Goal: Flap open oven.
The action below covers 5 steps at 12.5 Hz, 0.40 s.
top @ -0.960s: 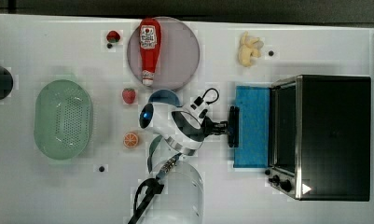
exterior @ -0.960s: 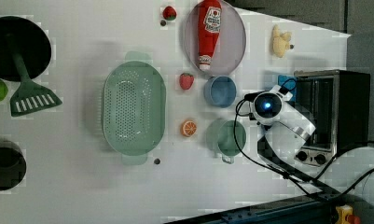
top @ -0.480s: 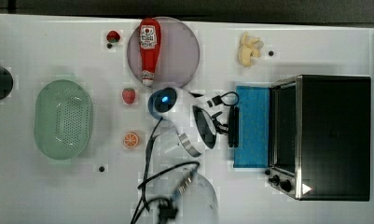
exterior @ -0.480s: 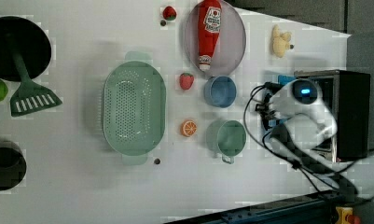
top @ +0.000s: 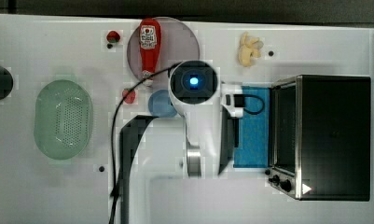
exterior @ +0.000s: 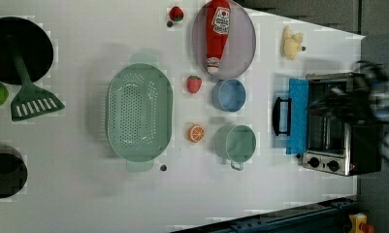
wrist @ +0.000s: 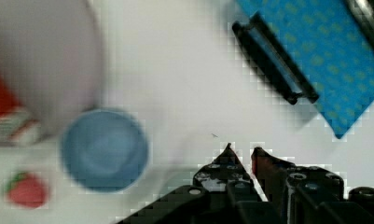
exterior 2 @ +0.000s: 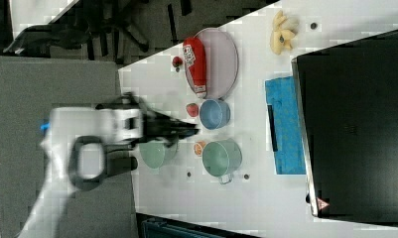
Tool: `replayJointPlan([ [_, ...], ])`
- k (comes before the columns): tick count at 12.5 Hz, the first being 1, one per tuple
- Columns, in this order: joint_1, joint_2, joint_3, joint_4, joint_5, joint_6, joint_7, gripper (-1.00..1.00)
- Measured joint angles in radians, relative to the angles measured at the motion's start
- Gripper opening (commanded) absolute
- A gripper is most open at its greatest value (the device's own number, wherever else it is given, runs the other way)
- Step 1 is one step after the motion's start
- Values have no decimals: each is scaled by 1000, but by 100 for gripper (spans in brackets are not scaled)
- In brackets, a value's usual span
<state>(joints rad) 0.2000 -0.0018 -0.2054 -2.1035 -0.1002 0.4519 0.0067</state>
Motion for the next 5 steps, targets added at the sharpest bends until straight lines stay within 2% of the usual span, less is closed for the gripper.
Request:
replayJointPlan([
  [2, 0, -120, -3, 78, 4, -75, 1, -65],
  [5, -4, -205, -25, 196, 14, -203, 11, -65],
])
